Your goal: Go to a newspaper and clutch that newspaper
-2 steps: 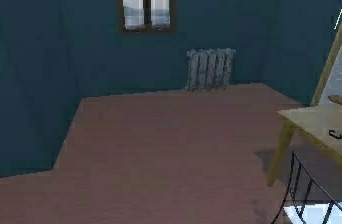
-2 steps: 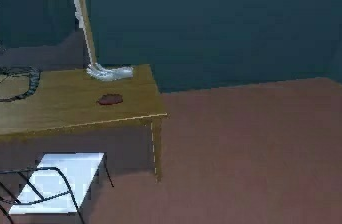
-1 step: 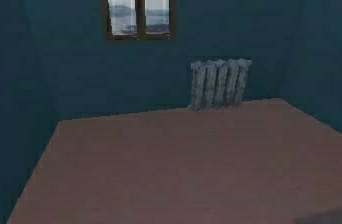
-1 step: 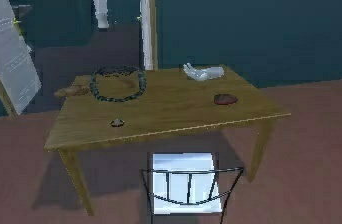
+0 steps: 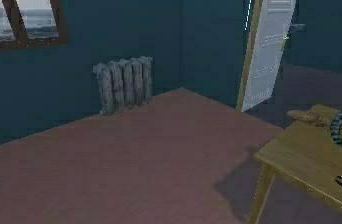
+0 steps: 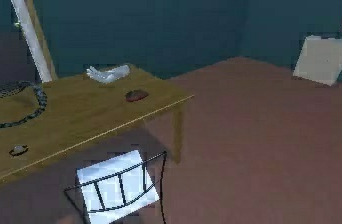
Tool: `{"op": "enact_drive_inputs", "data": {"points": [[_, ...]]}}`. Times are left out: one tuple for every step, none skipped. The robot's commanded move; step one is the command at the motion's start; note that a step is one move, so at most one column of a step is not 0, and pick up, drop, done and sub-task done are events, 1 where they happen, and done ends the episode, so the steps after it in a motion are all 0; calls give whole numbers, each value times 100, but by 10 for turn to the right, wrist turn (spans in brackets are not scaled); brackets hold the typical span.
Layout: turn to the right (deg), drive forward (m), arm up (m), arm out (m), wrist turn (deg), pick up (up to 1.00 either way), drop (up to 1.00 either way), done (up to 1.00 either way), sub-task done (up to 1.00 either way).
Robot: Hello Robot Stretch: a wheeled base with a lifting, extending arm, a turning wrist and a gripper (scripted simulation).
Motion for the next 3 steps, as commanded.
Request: {"op": "enact_drive_inputs", "data": {"points": [[0,100,0,0,0,0,0,0,0],[180,0,0,0,0,0,0,0,0],[0,5,0,0,0,0,0,0,0]]}}
